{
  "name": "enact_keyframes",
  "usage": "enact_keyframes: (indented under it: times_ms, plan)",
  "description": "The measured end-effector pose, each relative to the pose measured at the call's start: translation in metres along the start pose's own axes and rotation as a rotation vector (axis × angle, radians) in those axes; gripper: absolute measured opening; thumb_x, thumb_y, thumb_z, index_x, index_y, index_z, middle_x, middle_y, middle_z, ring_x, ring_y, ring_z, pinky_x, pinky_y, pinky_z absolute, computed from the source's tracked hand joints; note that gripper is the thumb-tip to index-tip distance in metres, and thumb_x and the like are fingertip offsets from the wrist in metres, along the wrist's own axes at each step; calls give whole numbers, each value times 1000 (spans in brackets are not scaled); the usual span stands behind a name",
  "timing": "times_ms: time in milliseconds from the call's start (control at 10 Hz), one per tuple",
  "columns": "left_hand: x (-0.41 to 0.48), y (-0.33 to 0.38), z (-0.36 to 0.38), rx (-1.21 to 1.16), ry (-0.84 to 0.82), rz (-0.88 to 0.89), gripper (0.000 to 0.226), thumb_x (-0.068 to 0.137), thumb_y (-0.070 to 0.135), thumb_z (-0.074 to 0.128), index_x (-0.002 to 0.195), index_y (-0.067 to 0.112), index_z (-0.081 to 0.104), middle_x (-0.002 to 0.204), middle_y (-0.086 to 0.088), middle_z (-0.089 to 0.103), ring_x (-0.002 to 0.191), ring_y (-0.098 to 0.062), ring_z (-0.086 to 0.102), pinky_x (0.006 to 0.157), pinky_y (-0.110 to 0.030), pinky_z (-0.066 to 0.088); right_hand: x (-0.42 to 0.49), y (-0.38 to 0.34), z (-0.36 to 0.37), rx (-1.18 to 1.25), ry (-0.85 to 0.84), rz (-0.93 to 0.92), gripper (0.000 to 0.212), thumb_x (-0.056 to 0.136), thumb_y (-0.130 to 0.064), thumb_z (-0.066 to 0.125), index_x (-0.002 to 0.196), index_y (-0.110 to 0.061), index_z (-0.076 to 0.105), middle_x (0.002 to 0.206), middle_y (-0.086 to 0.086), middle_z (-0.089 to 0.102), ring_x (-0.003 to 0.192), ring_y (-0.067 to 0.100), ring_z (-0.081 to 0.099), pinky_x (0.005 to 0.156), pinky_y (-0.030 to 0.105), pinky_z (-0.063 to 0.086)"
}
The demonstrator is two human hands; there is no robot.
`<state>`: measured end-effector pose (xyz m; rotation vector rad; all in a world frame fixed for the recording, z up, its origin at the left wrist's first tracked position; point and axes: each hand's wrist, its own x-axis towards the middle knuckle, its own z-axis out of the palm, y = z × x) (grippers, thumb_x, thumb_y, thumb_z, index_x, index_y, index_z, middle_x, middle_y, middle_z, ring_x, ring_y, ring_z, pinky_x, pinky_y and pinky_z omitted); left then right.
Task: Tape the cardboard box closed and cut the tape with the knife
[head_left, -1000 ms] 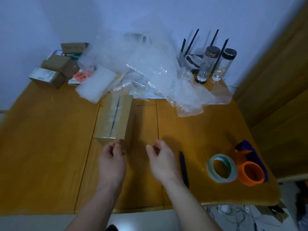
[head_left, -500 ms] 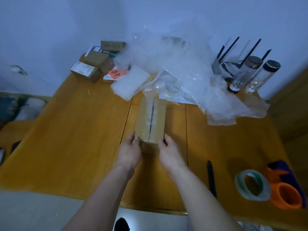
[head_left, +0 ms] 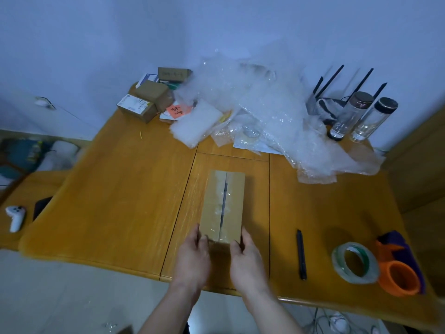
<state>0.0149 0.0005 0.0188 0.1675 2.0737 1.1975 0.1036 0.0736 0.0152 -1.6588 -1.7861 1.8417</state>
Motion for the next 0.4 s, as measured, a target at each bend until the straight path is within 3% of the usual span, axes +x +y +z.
enact_keyframes:
  times_ms: [400]
  plan:
    - [-5, 6, -6, -21, 60, -55, 51, 108, 21, 42, 158, 16, 36, 154, -3, 51, 144, -24, 44, 118, -38, 33, -6, -7, -9, -43, 28, -7, 57, 106, -34, 46, 159, -36, 25, 162, -7, 38, 149, 20, 37, 119, 43, 37]
